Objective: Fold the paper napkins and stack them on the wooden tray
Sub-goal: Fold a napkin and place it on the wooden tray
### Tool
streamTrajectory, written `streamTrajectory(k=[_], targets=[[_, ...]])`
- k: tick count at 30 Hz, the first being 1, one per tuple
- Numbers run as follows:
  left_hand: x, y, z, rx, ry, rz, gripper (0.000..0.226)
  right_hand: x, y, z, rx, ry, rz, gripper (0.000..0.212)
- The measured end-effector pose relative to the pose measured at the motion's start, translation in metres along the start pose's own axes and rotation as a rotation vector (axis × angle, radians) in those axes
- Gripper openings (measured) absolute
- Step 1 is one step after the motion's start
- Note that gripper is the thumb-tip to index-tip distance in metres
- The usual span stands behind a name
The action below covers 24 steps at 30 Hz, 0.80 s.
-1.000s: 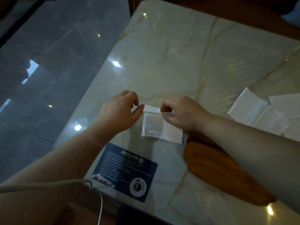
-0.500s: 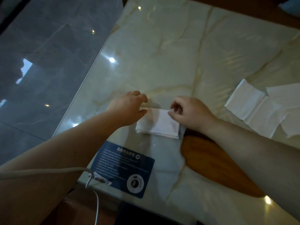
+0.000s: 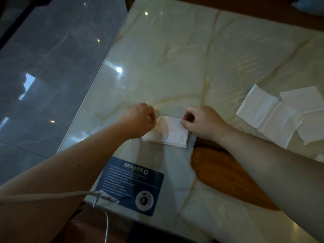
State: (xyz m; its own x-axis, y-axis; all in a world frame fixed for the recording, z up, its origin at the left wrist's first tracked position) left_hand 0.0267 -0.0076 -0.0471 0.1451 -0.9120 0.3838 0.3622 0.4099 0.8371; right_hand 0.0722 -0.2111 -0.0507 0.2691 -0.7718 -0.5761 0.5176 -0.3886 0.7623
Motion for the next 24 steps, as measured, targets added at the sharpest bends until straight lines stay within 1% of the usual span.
streamTrajectory(k=[2, 4, 6, 8, 11, 14, 17, 22, 24], targets=[[0.006, 0.007, 0.007, 0.010, 0.088, 0.266, 0.008, 0.002, 0.008, 0.010, 0.052, -0.038, -0.197, 0.012], [0.015, 0.013, 0.012, 0.043, 0.135, 0.527, 0.005, 0.007, 0.014, 0.020, 0.071, -0.096, -0.442, 0.012], [0.030, 0.016, 0.015, 0.070, 0.161, 0.682, 0.006, 0.016, 0.022, 0.031, 0.123, -0.126, -0.556, 0.013], [0.046, 0.015, 0.014, 0.066, 0.169, 0.750, 0.004, 0.029, 0.032, 0.045, 0.189, -0.138, -0.587, 0.012], [0.075, 0.005, 0.013, 0.028, 0.148, 0.683, 0.003, 0.051, 0.046, 0.070, 0.242, -0.165, -0.596, 0.010], [0.108, -0.010, 0.011, -0.040, 0.118, 0.653, 0.007, 0.076, 0.056, 0.099, 0.271, -0.204, -0.575, 0.011], [0.139, -0.028, 0.008, -0.115, 0.078, 0.573, 0.008, 0.103, 0.060, 0.129, 0.304, -0.260, -0.568, 0.011], [0.173, -0.061, 0.005, -0.218, 0.040, 0.516, 0.006, 0.134, 0.054, 0.166, 0.322, -0.328, -0.598, 0.013], [0.183, -0.073, 0.004, -0.253, 0.029, 0.488, 0.006, 0.143, 0.051, 0.176, 0.318, -0.351, -0.594, 0.011]])
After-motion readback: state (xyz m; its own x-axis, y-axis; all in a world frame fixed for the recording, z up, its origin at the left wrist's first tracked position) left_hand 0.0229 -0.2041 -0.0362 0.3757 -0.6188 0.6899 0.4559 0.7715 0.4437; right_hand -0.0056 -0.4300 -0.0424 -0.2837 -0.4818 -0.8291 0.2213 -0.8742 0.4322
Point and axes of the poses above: each hand's wrist, its own z-axis away from the middle knuckle, its own y-axis out of the back of the hand, x = y × z, the point moved 2 cm from there along -z, towards the middle knuckle, and after that the axes turned 1 degree about -z, right-handed, at the moved point
